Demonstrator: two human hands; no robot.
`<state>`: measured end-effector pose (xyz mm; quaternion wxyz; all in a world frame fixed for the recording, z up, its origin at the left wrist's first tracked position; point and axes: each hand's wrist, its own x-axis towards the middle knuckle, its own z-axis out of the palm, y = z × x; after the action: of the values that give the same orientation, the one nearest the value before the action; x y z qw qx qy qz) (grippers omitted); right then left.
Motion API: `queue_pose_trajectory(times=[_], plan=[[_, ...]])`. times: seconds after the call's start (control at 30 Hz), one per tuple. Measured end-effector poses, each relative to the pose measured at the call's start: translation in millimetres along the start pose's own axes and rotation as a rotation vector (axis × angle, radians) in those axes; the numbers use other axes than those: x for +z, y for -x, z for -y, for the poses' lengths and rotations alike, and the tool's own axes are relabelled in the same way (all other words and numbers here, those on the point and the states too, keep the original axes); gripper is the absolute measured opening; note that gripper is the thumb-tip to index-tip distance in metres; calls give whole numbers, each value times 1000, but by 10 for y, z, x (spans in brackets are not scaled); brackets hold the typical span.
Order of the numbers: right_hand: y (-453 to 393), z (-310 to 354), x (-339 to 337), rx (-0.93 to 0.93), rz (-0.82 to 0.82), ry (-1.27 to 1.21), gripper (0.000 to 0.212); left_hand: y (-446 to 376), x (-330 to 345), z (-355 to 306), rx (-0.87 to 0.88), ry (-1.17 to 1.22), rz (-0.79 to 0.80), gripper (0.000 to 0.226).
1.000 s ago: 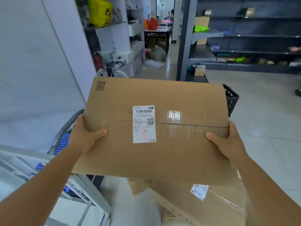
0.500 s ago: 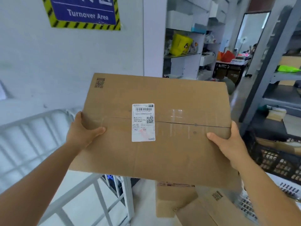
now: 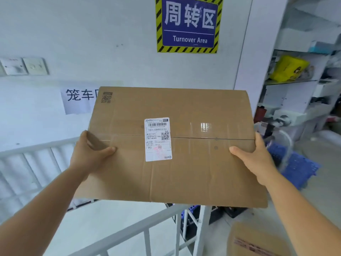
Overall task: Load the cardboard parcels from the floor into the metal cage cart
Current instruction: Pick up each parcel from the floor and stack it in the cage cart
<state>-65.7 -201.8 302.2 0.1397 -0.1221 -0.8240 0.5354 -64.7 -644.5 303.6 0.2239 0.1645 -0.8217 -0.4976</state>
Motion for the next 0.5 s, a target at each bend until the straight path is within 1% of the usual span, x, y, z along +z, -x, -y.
queue_pose_trajectory(times=[0.1, 0.23, 0.3, 0.5], plan=[[-59, 215, 560, -29, 45, -11, 86, -295, -398, 288, -33, -32, -55, 108], [-84, 402, 1257, -22, 81, 1, 84, -599, -840, 660, -74, -51, -104, 107], [-65, 468, 1533, -29, 106, 2, 79, -684, -994, 837, -97, -55, -124, 106], [-105, 552, 2330, -4, 217, 49, 77, -869, -1359, 1422, -197, -127, -174, 105]])
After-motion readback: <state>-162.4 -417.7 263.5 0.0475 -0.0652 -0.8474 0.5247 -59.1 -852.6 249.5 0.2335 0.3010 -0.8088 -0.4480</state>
